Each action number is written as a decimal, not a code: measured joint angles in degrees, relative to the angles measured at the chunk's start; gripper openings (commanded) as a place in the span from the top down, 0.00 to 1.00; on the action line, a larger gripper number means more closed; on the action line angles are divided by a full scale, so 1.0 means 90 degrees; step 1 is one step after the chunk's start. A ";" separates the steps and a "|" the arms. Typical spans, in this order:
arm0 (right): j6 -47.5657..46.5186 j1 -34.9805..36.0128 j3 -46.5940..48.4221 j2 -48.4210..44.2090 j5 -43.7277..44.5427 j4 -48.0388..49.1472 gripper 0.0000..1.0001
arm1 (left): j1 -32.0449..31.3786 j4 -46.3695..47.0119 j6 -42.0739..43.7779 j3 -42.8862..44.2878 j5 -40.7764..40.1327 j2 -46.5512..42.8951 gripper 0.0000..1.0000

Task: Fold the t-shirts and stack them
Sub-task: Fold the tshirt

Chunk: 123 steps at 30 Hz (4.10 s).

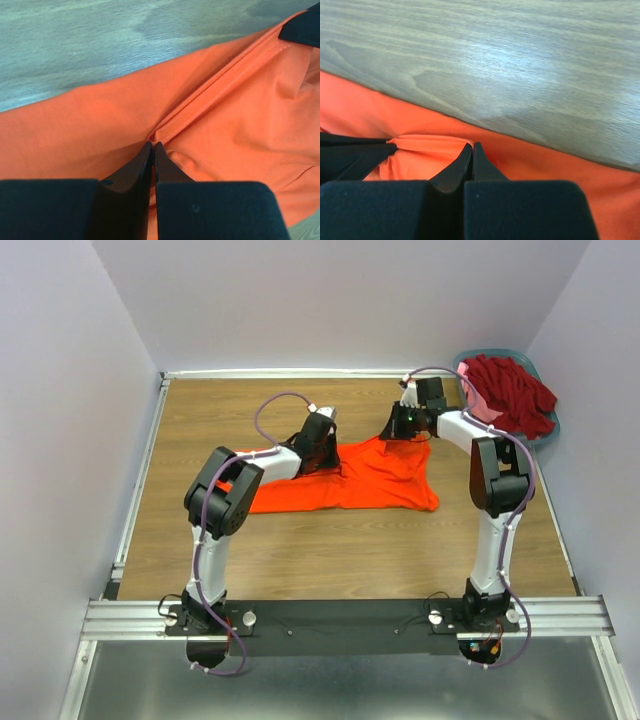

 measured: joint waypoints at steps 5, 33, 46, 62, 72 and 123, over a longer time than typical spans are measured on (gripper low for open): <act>0.0177 0.0002 0.0000 -0.0027 0.0107 0.0000 0.88 | 0.0029 0.0090 -0.0100 -0.0097 0.0000 -0.0090 0.88; 0.1095 -0.0459 -0.2701 -0.2834 0.0265 -0.0338 0.58 | -0.0022 -0.1098 -0.0155 0.0729 -0.0962 -0.1066 0.48; 0.1486 -0.0534 -0.3572 -0.2866 -0.0221 -0.0051 0.60 | -0.0561 -0.0597 -0.0262 0.0449 -0.0019 -0.0447 0.59; 0.1940 -0.0641 -0.3922 -0.3521 0.1219 0.0022 0.51 | 0.0767 -0.0831 -0.0058 -0.0750 -0.0680 -0.1370 0.34; 0.2737 0.1054 -0.3810 -0.3985 0.1768 -0.0112 0.45 | 0.1647 -0.1151 0.0245 -0.0984 -0.1751 -0.2001 0.33; 0.2093 0.1256 -0.2540 -0.2414 0.1426 -0.0457 0.79 | -0.1452 -0.2317 -0.0775 -0.2946 -0.0486 -0.3915 0.56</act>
